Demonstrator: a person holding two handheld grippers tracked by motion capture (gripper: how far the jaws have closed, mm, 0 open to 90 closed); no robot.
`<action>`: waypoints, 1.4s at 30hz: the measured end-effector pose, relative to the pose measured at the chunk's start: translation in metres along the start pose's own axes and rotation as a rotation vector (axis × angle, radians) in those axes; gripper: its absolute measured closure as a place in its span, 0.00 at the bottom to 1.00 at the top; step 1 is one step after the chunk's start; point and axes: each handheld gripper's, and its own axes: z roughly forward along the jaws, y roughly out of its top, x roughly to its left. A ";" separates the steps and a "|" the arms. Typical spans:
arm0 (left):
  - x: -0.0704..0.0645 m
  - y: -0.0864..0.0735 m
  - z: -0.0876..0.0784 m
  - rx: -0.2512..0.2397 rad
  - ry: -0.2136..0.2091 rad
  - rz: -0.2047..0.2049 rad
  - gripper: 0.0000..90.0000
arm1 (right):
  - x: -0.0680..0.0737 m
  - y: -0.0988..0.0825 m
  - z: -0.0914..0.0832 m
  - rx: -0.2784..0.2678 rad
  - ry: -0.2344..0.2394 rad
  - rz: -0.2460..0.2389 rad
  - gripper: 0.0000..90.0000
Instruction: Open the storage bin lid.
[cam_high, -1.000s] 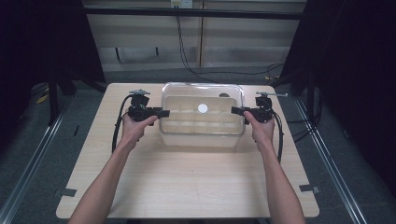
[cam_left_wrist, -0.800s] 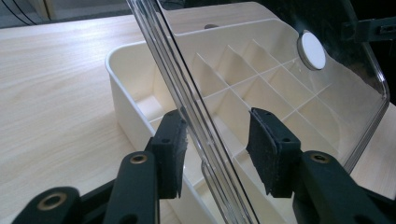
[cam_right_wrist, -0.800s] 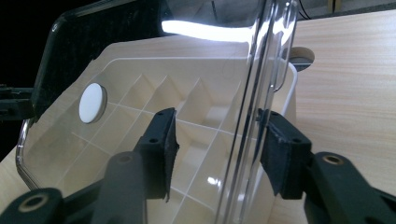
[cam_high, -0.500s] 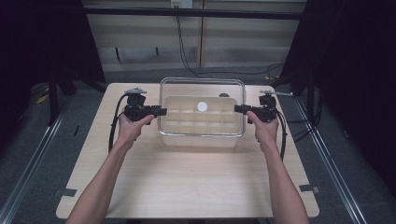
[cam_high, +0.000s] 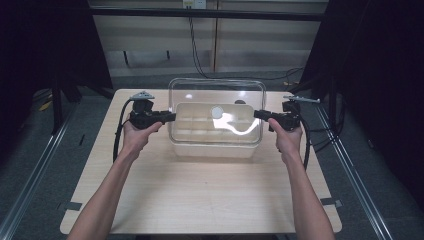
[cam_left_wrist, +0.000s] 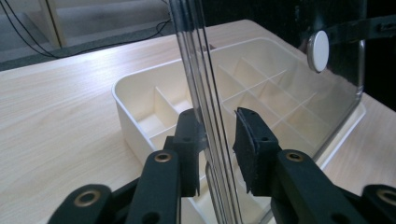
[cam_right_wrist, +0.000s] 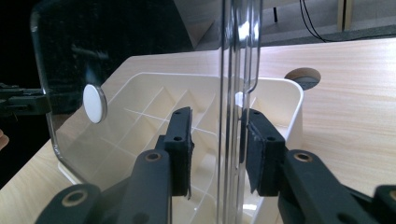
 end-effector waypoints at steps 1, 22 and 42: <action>0.000 0.000 0.000 0.000 0.000 0.000 0.80 | 0.000 0.000 0.000 0.000 0.000 0.000 0.73; -0.012 0.002 -0.014 -0.046 -0.025 0.024 0.82 | 0.008 0.004 -0.020 -0.028 0.033 -0.033 0.75; -0.021 -0.007 -0.030 -0.047 -0.039 0.051 0.83 | 0.018 -0.007 -0.032 -0.046 0.061 -0.045 0.77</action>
